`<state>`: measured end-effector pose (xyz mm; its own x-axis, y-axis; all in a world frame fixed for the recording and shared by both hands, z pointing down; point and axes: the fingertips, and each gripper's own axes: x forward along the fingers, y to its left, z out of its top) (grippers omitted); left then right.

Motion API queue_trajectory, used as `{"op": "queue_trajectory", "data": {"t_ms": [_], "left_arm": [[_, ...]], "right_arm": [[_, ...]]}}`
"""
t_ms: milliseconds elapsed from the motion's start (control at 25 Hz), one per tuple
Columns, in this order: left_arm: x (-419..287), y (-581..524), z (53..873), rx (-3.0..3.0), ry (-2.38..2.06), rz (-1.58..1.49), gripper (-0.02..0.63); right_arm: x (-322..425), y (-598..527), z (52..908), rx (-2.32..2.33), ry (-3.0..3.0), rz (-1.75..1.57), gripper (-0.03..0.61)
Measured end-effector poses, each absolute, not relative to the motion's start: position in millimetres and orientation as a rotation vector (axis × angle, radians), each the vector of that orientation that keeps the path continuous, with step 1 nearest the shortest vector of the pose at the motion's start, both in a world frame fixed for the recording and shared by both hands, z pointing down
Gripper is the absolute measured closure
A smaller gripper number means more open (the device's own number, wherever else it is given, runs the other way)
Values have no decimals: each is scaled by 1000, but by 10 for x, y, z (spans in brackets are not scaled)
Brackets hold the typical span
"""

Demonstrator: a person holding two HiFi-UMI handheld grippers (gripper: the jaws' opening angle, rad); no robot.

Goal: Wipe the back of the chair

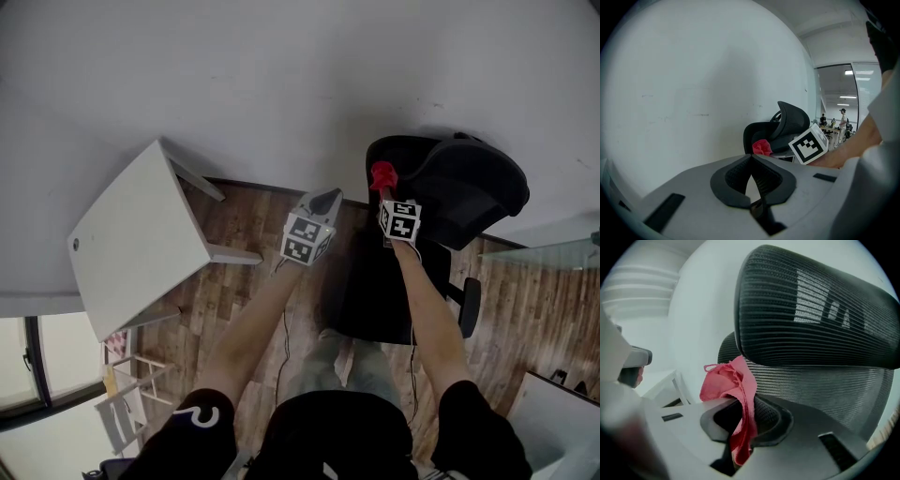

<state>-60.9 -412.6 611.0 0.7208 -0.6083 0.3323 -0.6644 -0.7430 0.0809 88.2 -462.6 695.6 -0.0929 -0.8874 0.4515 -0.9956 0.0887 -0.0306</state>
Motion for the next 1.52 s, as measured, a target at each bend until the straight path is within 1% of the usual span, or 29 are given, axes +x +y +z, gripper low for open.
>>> {"op": "queue_trajectory", "data": {"t_ms": [160, 520, 1080, 1520], "left_arm": [[-472, -4048, 6119, 2725, -1020, 430, 589], [-106, -3882, 6116, 2734, -1005, 442, 589], [722, -3650, 5947, 2778, -942, 432, 589], [1228, -3459, 5887, 2810, -891, 458, 589]], "right_arm": [[1024, -4571, 7004, 1841, -2042, 456, 509], [1591, -4434, 6964, 1885, -1994, 459, 509], [2757, -4131, 6802, 2026, -1885, 461, 509], [3784, -3737, 6785, 2161, -1757, 487, 509]]}}
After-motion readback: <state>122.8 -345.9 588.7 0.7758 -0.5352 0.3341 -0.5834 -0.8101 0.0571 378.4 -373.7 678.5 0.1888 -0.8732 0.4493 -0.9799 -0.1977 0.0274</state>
